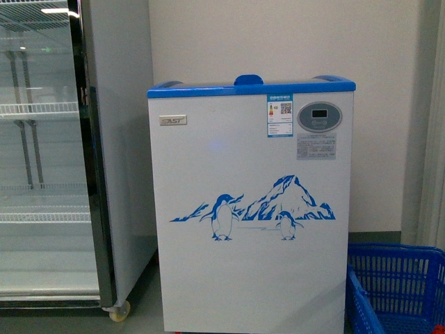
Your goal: Put drink in fridge
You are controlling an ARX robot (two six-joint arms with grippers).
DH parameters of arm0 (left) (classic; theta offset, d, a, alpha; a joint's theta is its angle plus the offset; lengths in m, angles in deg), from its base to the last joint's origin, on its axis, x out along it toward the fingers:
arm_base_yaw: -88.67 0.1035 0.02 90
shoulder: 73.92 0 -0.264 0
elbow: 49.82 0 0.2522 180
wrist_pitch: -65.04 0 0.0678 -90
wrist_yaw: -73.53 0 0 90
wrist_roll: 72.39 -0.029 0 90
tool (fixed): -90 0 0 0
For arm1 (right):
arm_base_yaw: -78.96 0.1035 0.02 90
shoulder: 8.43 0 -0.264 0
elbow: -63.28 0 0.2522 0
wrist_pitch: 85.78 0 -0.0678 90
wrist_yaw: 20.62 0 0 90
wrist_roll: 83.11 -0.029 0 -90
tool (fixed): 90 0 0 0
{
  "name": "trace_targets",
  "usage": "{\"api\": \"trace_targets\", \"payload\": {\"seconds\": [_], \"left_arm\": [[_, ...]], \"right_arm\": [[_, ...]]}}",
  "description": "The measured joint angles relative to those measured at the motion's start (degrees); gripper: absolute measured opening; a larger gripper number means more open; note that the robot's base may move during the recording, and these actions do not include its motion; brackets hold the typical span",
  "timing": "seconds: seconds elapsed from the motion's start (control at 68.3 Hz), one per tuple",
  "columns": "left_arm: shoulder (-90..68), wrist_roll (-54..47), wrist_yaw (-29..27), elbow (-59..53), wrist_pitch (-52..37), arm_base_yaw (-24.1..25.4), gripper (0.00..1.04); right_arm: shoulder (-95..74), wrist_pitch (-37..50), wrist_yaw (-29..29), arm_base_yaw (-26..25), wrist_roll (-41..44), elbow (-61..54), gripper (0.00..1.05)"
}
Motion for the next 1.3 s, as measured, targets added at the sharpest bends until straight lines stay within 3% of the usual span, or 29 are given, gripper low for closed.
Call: {"api": "trace_targets", "payload": {"seconds": [1.303], "left_arm": [[0.0,0.0,0.0,0.0,0.0,0.0,0.97]], "right_arm": [[0.0,0.0,0.0,0.0,0.0,0.0,0.98]]}}
